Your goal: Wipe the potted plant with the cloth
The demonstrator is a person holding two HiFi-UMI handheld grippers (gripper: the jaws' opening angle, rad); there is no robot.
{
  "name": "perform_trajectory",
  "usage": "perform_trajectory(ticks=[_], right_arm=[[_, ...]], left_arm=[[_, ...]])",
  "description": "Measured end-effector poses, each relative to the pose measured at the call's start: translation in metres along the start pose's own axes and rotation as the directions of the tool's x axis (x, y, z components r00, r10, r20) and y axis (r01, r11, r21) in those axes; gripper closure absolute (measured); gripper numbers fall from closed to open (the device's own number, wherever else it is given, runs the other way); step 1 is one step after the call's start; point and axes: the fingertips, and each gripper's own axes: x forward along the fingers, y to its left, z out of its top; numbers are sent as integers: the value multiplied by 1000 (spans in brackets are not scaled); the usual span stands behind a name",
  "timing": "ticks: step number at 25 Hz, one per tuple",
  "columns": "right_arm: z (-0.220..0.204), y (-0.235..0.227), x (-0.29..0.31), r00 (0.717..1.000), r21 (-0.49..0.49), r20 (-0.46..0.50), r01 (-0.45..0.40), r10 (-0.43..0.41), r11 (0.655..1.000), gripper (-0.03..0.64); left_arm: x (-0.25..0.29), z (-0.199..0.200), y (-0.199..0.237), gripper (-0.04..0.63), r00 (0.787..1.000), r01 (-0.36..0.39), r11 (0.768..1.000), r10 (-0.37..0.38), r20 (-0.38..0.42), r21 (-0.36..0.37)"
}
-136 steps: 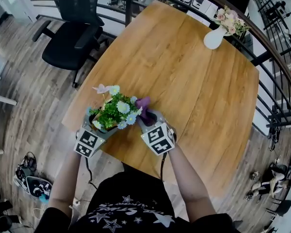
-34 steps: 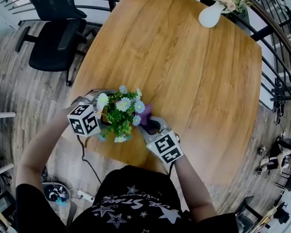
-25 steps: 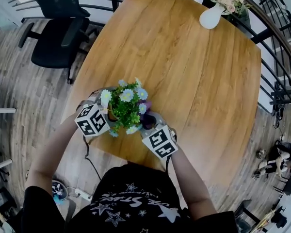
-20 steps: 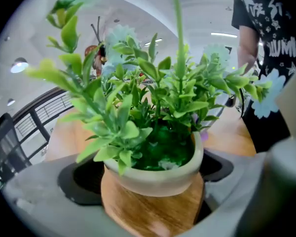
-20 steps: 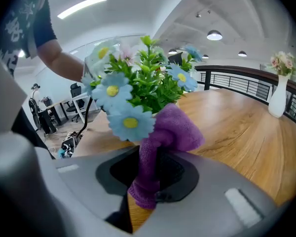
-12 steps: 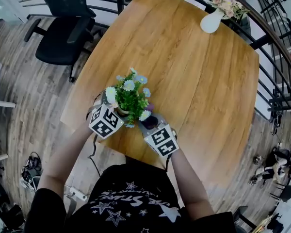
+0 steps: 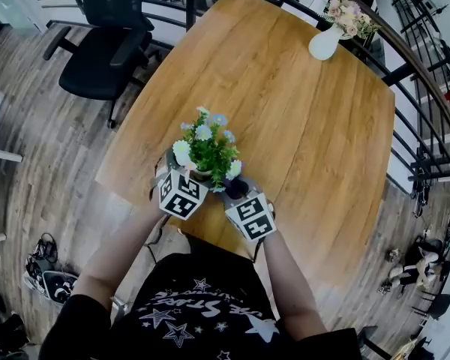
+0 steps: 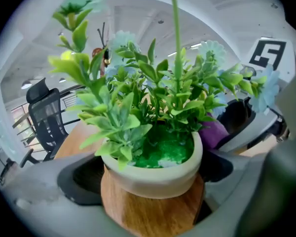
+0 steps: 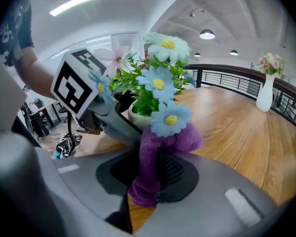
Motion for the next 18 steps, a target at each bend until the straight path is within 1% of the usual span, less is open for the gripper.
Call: perform_trajectory(ticks=[3,6,9,13,16,18], right_arm=[[-1,1,-1,1000,4,-20,3,-3,1000,529],[-6,3,-1,999,-19,-39,-10,9,1000,529],[-8,5,-3,998,-31,-54,-14,12,999,529],[-10,-3,-4,999,-41,-44,0,-2,999,529],[-8,-8,-5,999,-24,-43,9,-10,1000,529],[-7,-13,-5,999,-7,-41,29,-29,1000,529]], left_arm=[[-2,-2,-2,-15,1000,-9,1000,9,3,-9],[-4,-5,-6,-15,1000,13,1000,-13,-26,12],[-10,-12,-13,-15,997,57,997,-54,-61,49],[-25,-20,-23,-14,987,139,984,-130,-91,111],[-36,-15,-27,-12,982,179,977,-170,-83,117],[-40,-16,-27,0,982,178,978,-170,-84,108]])
